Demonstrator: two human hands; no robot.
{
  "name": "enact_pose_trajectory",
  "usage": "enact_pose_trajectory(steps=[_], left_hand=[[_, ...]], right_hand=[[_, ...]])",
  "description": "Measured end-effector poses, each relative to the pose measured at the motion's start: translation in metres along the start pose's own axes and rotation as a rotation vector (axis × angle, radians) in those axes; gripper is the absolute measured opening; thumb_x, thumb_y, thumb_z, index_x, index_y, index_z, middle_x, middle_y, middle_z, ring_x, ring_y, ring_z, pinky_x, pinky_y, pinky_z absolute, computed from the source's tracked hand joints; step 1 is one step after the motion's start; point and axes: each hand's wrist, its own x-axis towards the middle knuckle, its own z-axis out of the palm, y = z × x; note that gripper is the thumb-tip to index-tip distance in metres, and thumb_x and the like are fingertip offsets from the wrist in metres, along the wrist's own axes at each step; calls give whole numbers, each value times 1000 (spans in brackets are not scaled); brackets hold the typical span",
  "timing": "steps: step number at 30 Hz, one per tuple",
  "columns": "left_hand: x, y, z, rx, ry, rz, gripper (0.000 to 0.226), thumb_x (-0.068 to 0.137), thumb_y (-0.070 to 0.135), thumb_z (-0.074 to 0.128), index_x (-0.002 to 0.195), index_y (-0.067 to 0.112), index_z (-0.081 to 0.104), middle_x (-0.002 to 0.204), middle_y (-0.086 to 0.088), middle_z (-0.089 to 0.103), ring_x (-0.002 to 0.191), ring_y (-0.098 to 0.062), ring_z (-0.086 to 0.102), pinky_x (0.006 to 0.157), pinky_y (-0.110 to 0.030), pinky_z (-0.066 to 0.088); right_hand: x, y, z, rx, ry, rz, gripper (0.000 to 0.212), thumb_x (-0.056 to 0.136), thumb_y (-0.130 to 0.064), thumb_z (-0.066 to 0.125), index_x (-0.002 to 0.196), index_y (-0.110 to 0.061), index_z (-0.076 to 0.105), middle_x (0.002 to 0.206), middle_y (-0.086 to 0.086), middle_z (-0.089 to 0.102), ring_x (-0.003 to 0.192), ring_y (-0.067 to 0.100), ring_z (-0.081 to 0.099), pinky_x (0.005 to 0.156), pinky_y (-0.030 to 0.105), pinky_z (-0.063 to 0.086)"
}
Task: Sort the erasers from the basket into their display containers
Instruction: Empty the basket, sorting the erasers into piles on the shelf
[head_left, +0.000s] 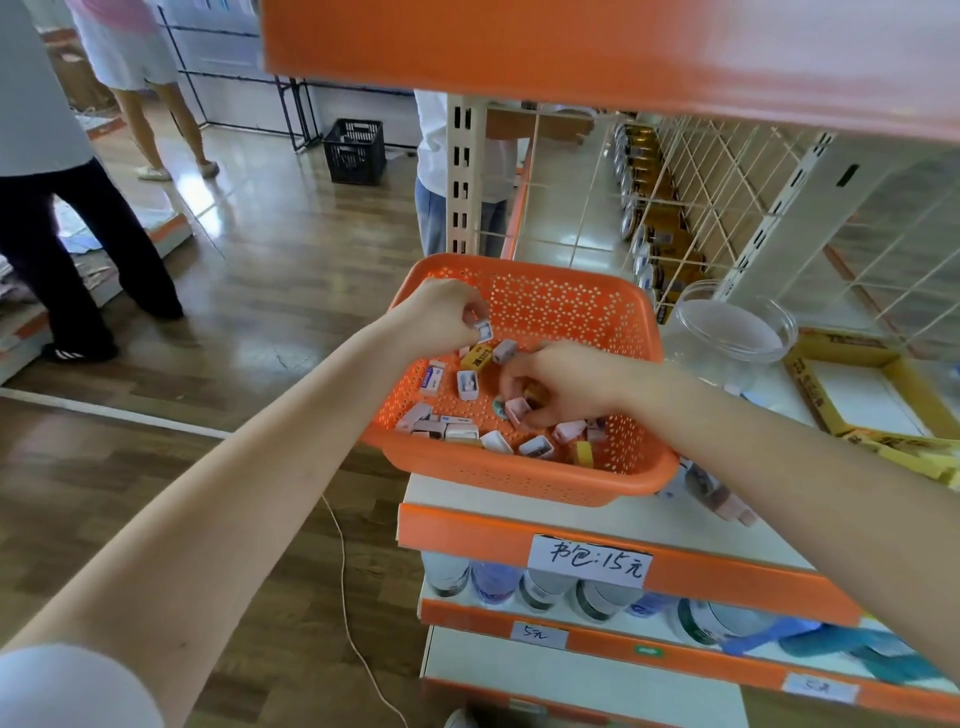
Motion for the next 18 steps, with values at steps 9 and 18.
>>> enact_pose_trajectory(steps=[9,18], left_hand=[[1,19,-10,-50,-117,38,34,87,15,58,120,18,63,115,5,64,77,1,56,59,-8,39],[21,145,15,-208,-95,300,25,90,28,62,112,18,66,102,6,67,91,-7,61,83,-19,49]], right_hand=[[-44,11,-35,195,290,139,37,83,-22,66,119,-27,60,112,-6,51,103,11,48,86,25,37],[-157,73,-35,636,621,430,25,83,-13,66,102,-28,62,99,-14,64,96,8,63,85,21,51]])
